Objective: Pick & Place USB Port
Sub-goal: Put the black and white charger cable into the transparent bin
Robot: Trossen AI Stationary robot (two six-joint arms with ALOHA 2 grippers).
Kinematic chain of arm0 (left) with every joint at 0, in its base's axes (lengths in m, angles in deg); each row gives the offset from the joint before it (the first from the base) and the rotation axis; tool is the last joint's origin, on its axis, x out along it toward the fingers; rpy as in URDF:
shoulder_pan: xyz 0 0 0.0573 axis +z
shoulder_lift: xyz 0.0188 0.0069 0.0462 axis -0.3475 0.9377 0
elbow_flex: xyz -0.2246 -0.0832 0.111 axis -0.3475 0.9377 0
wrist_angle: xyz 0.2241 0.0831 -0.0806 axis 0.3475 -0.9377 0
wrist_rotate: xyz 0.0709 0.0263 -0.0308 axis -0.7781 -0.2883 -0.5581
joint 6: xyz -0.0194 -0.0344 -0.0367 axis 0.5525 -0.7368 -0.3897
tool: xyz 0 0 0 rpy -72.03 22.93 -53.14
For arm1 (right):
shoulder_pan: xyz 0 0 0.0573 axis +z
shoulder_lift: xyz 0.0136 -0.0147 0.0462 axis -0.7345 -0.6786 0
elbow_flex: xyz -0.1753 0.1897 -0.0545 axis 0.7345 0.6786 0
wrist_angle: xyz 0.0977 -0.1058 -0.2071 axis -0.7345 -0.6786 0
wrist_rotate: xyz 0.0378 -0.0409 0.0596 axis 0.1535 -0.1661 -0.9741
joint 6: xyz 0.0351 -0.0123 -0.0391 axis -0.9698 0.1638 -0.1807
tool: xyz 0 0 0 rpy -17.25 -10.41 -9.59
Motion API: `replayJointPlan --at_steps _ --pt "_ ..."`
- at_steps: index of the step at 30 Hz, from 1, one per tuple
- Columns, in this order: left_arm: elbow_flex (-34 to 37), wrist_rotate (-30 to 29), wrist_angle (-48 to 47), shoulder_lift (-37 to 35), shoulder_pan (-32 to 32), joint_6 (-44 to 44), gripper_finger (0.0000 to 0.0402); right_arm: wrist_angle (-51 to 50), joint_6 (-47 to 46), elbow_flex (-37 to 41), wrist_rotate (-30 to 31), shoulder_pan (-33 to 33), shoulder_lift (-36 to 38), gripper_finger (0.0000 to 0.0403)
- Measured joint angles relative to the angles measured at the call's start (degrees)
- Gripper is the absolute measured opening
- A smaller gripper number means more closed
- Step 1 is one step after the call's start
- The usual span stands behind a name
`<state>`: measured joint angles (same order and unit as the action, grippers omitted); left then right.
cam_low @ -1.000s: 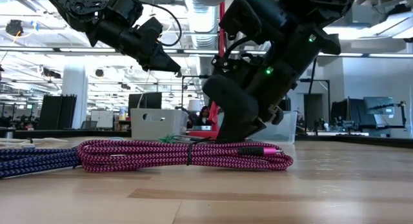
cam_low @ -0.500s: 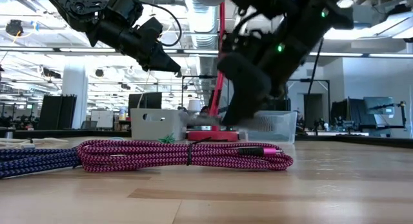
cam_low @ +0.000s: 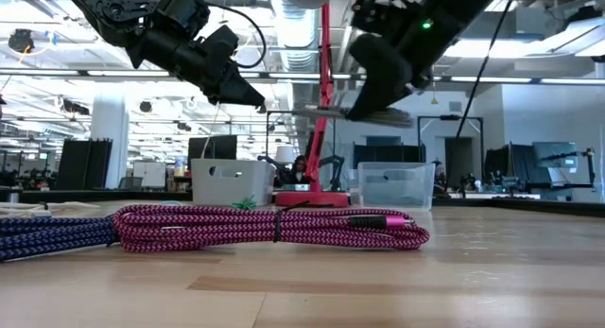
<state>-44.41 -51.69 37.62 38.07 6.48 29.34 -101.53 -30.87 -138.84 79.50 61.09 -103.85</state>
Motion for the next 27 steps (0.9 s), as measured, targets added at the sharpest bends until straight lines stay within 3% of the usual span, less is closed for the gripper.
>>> replayJointPlan --at_steps 15,22,27 --pt "0.0 -0.2 0.0 0.0 0.0 0.2 0.0095 11.6 9.1 15.5 -1.1 -6.4 15.0 0.0012" --pt "0.0 -0.2 0.0 0.0 0.0 0.2 0.0095 21.6 16.0 22.7 -6.8 -13.0 19.8 0.0012" --pt "0.0 -0.2 0.0 0.0 0.0 0.2 0.0095 22.8 19.0 25.0 -9.1 -18.4 21.9 0.0012"
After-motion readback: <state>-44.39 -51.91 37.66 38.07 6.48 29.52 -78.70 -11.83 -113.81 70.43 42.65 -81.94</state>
